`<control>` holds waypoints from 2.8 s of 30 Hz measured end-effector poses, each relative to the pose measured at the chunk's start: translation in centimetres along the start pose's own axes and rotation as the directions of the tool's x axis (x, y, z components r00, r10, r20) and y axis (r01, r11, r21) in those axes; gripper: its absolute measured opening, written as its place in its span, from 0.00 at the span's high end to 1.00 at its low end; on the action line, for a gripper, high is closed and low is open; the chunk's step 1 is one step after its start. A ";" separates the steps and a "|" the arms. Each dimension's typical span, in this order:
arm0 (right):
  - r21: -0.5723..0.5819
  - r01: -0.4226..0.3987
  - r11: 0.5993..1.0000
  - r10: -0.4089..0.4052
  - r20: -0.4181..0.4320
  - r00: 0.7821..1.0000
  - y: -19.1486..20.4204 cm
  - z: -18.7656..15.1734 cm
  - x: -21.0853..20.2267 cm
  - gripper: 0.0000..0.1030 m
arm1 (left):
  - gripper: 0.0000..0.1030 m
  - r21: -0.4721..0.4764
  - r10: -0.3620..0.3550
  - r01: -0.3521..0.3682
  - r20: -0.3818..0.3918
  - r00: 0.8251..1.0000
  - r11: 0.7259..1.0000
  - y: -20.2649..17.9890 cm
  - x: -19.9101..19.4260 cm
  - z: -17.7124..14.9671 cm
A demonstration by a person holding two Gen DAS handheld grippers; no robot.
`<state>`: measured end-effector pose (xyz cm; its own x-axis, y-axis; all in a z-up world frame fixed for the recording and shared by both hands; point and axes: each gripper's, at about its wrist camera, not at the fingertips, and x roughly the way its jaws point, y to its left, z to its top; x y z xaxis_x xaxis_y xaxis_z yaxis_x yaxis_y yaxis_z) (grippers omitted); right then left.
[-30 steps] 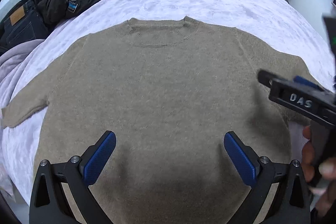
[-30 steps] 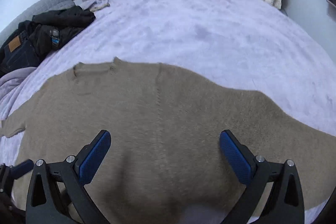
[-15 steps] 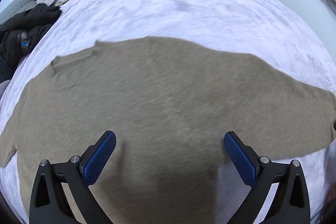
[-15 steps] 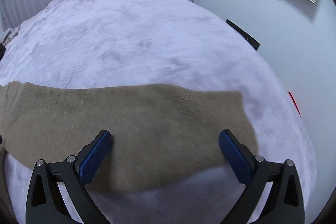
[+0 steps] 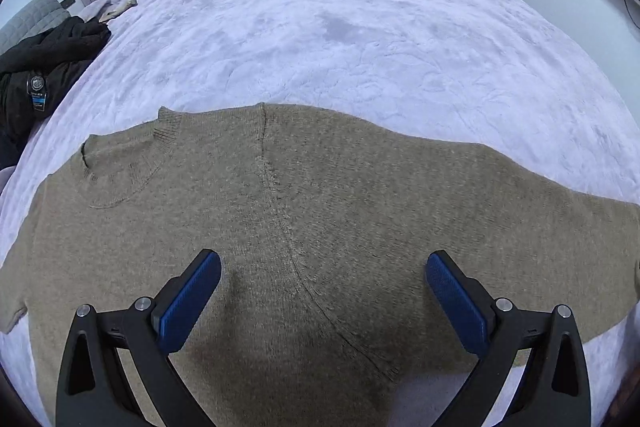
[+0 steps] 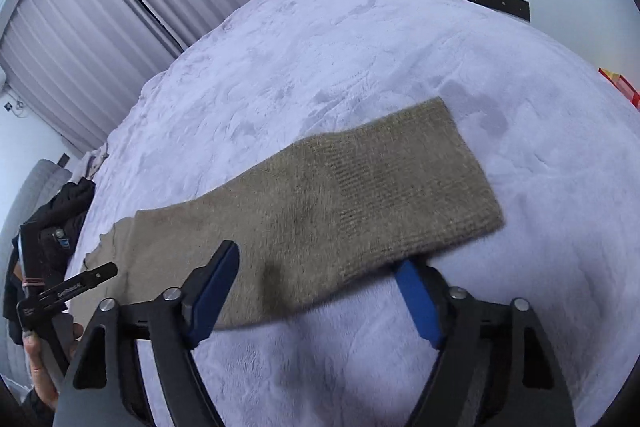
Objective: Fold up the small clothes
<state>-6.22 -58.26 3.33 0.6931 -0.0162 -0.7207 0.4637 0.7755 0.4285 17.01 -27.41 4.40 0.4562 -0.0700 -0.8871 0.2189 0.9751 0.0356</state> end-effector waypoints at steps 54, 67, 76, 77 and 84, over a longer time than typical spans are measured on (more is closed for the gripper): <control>-0.739 0.190 0.646 -0.040 0.216 0.976 54.4 -18.3 7.3 0.93 | 0.00 -0.492 -0.028 0.066 0.083 0.996 0.868 42.0 -3.1 -12.0; -0.830 -0.036 0.557 -0.054 -0.080 0.995 58.6 -26.1 14.8 0.23 | 0.00 -0.566 -0.043 0.119 0.145 0.988 0.816 45.0 -4.3 -15.5; -0.746 0.035 0.665 -0.035 0.015 0.999 48.3 -15.6 8.9 0.22 | 0.00 -0.412 -0.109 0.168 0.164 0.980 0.895 35.6 -5.9 -10.4; -0.735 0.103 0.671 -0.107 0.041 0.993 46.5 -14.5 9.8 0.22 | 0.00 -0.369 -0.121 0.175 0.163 0.979 0.913 33.4 -5.7 -9.4; -0.654 0.131 0.745 -0.226 -0.063 0.972 37.9 -13.7 15.3 0.21 | 0.00 -0.074 -0.071 0.074 0.041 0.997 0.995 20.9 0.6 -4.6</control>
<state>14.43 -20.50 1.07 0.5338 -0.1510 -0.8320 0.0755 0.9885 -0.1310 17.88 -6.07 2.48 0.4744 -0.1474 -0.8679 0.1872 0.9802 -0.0642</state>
